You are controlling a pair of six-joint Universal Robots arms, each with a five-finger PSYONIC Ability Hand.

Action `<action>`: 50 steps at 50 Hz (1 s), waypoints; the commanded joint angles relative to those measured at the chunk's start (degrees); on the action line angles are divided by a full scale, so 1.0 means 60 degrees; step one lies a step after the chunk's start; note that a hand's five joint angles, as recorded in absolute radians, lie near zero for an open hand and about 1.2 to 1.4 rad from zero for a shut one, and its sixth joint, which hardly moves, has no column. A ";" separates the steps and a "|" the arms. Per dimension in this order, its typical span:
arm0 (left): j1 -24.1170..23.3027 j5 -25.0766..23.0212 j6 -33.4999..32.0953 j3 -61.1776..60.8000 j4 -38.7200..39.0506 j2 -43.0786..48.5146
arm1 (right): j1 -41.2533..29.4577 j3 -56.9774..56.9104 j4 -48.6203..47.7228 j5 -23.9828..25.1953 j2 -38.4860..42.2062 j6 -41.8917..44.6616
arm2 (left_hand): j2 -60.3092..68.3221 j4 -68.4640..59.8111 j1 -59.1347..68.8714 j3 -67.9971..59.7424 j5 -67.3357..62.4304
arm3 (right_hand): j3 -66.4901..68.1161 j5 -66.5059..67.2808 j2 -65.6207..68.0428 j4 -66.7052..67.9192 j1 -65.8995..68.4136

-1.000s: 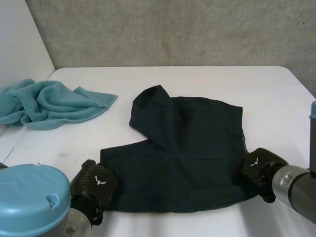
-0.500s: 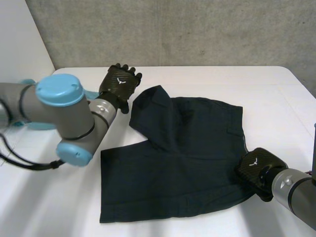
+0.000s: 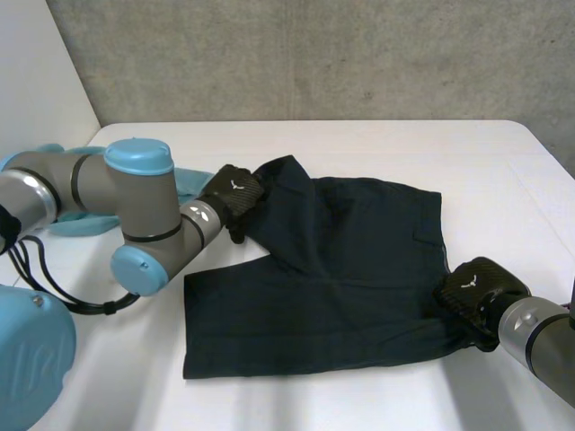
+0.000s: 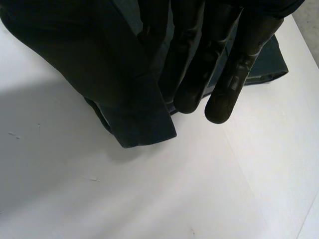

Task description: Fold the laundry.

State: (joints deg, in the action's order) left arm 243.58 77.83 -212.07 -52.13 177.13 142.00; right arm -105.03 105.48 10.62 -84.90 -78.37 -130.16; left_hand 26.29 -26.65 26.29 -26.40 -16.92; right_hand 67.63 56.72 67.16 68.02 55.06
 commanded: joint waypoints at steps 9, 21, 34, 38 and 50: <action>-0.0123 0.0138 -0.0031 0.0353 0.0976 0.0619 | 0.0015 0.0085 -0.0041 -0.0001 0.0055 -0.0001 | 0.0852 -0.0793 0.0852 -0.0834 -0.0748 | 0.2062 0.2213 0.2141 0.1997 0.4156; -0.0152 0.0196 -0.0763 0.1320 0.0962 0.1586 | 0.0058 0.0100 -0.0187 -0.0001 0.0069 -0.0001 | 0.3091 -0.3032 0.3091 -0.3073 -0.2986 | 0.2062 0.2213 0.2141 0.1997 0.4156; -0.0341 0.3183 -0.2210 0.1234 0.1298 0.1543 | 0.0132 0.0085 -0.0187 -0.0001 0.0055 -0.0001 | 0.8951 -0.8891 0.8951 -0.8933 -0.8846 | 0.2062 0.2213 0.2141 0.1997 0.4156; -0.0605 0.3346 -0.2812 0.0927 0.1269 0.1485 | 0.0132 0.0100 -0.0187 -0.0001 0.0055 -0.0001 | 0.8951 -0.8891 0.8951 -0.8933 -0.8846 | 0.2062 0.2213 0.2141 0.1997 0.4156; -0.0986 0.5116 -0.2843 0.0603 0.1211 0.1221 | 0.0132 0.0129 -0.0173 -0.0016 0.0055 -0.0045 | 0.8951 -0.8891 0.8951 -0.8933 -0.8846 | 0.2062 0.2213 0.2141 0.1997 0.4156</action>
State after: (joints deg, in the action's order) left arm 238.93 102.33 -229.28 -48.31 184.72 149.81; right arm -104.23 106.14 9.50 -84.92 -78.05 -130.21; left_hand 68.35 -68.48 63.52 -68.03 -54.54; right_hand 67.63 56.72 67.16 68.02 55.02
